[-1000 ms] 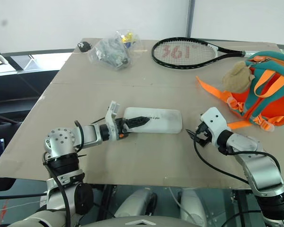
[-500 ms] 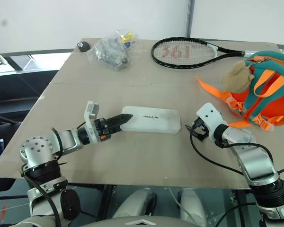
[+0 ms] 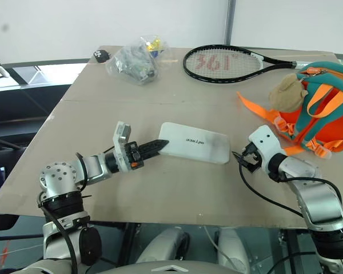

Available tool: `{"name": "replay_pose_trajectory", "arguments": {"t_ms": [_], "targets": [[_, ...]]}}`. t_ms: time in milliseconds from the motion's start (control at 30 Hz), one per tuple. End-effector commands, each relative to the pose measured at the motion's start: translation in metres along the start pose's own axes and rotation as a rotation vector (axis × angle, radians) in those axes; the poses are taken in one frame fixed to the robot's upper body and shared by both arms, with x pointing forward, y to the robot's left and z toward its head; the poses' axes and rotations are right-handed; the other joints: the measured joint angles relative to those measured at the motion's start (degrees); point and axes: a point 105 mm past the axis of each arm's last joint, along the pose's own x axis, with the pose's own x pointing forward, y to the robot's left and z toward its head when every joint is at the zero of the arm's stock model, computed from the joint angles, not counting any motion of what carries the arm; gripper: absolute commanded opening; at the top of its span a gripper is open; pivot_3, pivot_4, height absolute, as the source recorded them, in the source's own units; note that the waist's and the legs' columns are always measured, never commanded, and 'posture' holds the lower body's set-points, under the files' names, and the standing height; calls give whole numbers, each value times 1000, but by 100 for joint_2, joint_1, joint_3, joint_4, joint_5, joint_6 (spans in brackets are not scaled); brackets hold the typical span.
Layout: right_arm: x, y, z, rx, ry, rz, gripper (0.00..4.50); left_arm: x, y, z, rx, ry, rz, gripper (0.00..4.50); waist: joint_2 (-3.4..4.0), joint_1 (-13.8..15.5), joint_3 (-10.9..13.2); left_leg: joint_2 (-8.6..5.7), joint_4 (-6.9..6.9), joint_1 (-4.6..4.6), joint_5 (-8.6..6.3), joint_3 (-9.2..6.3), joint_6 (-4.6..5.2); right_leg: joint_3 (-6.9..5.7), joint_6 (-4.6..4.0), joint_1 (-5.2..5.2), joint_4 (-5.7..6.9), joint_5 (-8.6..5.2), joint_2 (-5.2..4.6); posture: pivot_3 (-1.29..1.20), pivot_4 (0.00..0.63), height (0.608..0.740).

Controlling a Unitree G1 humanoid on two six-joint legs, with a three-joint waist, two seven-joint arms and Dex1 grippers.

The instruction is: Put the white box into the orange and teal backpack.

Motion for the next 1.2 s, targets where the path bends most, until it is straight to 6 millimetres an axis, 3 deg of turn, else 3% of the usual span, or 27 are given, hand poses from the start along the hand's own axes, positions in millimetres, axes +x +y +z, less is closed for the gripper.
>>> {"name": "replay_pose_trajectory", "arguments": {"t_ms": [33, 167, 333, 467, 600, 767, 933, 1067, 1133, 1200], "targets": [[-14, -10, 14, -23, -49, -32, 4323, -2, -8, 10, 37, -21, -38, 1190, 0, -7, 0, 0, 0, 1, 0, 0, 0, 0, 0, 1, 0, 0, 0, 0, 150, 739], [5, -3, 5, -110, 8, -10, 4323, 0, -7, 2, 45, 19, -33, 1190, 0, -32, 0, 0, 0, 5, 0, 5, 0, 1, 0, 1, 4, 0, 1, 0, 150, 739], [19, 2, 17, -114, -30, 1, 4323, 1, -9, 1, 54, 21, -41, 1190, 0, -4, 0, 1, -1, 2, 0, 1, 0, 1, 0, -2, 3, 0, 1, 0, 150, 739], [-5, -7, 27, 12, -116, -18, 4323, -4, -16, 10, 66, -34, -67, 1190, 0, 13, 1, -1, 0, -6, 0, -1, 0, -1, 0, -2, -6, 0, -3, 0, 150, 739], [-49, -17, 34, 193, -201, -23, 4323, -6, -28, 15, 82, -72, -115, 1190, -1, 10, 1, -1, -2, -12, 0, -15, 1, 1, 0, -2, -12, 0, -2, 0, 150, 739], [-88, -55, 36, 291, -205, -184, 4323, -9, -43, 24, 121, -130, -155, 1190, 1, -5, 1, -1, -2, -5, -1, -11, 1, 6, 0, 4, -8, 0, -3, 0, 150, 739], [-90, -95, 32, 368, -141, -377, 4323, -5, -55, 37, 190, -193, -154, 1190, 1, -5, 1, 0, -3, 2, 0, -6, 0, 10, 0, 5, 2, 0, -3, 0, 150, 739], [-80, -110, 36, 429, -151, -444, 4323, -2, -61, 41, 242, -213, -143, 1190, 0, 2, 1, 0, -2, -3, 0, -2, 1, 11, -1, 3, -3, 0, -6, 0, 150, 739], [-80, -111, 38, 445, -153, -428, 4323, -3, -63, 42, 254, -232, -135, 1190, 0, 10, 2, 0, -3, -7, 0, -2, 1, 11, -1, 2, -8, 0, -6, 0, 150, 739], [-86, -97, 49, 447, -186, -302, 4323, -5, -63, 43, 261, -249, -125, 1190, 0, 12, 2, 0, -3, -11, 0, -5, 1, 8, -1, 0, -13, 0, -6, 0, 150, 739]]}}
